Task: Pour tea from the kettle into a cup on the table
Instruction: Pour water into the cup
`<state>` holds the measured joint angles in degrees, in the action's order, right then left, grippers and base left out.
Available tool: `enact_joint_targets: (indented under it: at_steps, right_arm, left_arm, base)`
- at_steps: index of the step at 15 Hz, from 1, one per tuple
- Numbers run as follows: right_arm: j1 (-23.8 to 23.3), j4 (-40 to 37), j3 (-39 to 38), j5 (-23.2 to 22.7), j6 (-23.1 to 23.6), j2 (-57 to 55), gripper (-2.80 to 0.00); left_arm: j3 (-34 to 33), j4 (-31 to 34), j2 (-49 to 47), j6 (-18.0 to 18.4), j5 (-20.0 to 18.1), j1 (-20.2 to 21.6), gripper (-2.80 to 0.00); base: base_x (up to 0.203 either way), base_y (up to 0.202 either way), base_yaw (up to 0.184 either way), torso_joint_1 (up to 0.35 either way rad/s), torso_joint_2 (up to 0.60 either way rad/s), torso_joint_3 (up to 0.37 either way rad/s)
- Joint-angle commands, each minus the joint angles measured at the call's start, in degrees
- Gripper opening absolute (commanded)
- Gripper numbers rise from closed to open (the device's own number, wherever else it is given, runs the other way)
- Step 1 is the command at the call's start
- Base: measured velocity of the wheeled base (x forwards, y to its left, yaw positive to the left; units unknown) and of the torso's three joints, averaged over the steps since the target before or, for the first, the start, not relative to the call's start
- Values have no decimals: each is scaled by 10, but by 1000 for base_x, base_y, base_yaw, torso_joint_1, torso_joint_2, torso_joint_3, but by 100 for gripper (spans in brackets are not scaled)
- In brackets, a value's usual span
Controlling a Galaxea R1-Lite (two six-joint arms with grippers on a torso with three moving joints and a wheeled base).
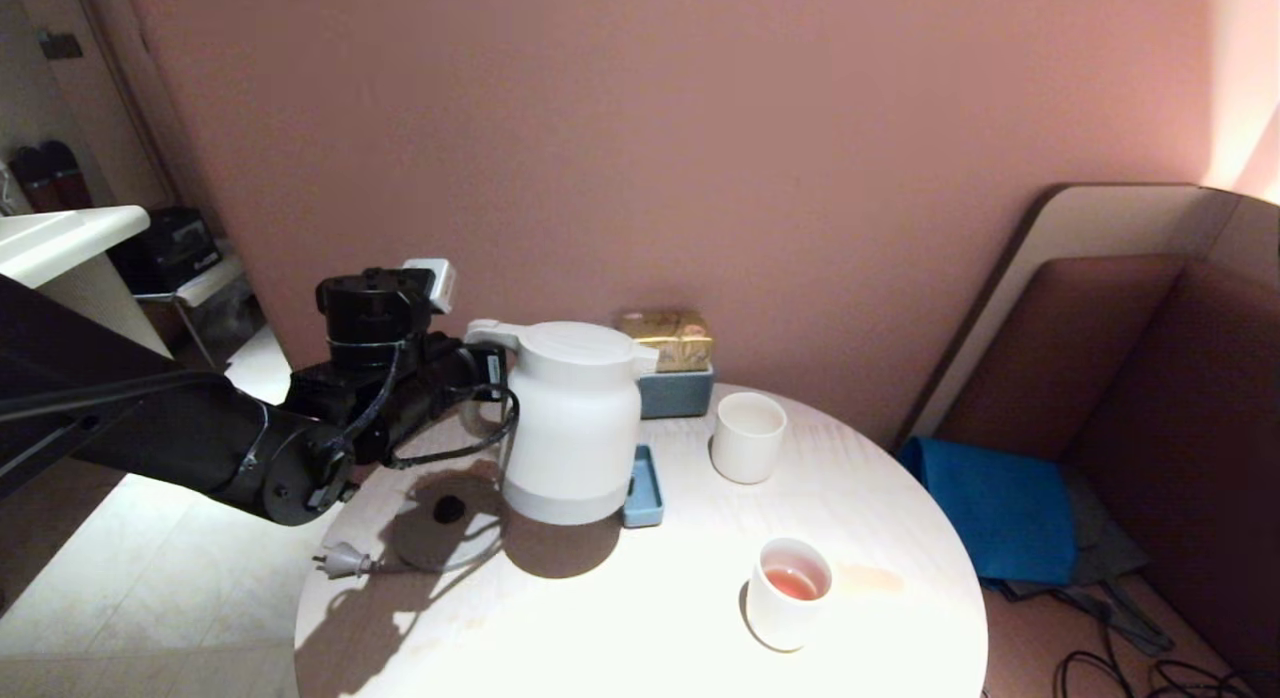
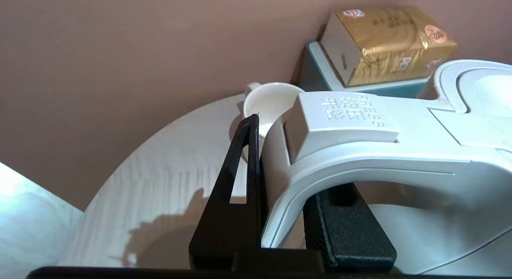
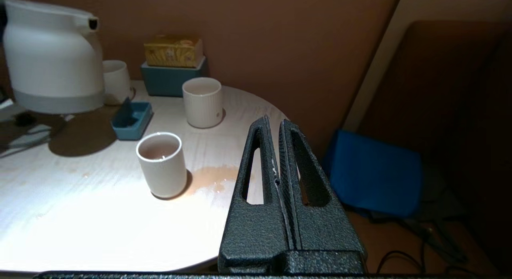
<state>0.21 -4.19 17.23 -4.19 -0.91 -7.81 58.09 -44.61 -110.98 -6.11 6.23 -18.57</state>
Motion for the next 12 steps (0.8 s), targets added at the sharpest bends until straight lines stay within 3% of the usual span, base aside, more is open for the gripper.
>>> enact_joint_targets:
  at_steps: [1, 5, 9, 12]
  right_arm:
    - [1, 1, 62, -3, -5, -103, -280]
    - [1, 1, 194, -5, -9, -247, -280]
    - [1, 15, 260, -13, -9, -415, -280]
    - [-2, 77, 286, -18, 14, -574, -280]
  left_arm:
    - [-11, -5, 9, -4, 2, 8, -280]
    - [-26, -6, 11, -9, 3, 9, -280]
    - [-25, -6, 15, -8, -10, 8, -280]
    - [-23, -6, 16, -8, -13, 10, -280]
  base:
    - [0, 0, 0, 0, 0, 0]
    - [0, 0, 0, 0, 0, 0]
    - [0, 0, 0, 0, 0, 0]
    - [0, 0, 0, 0, 0, 0]
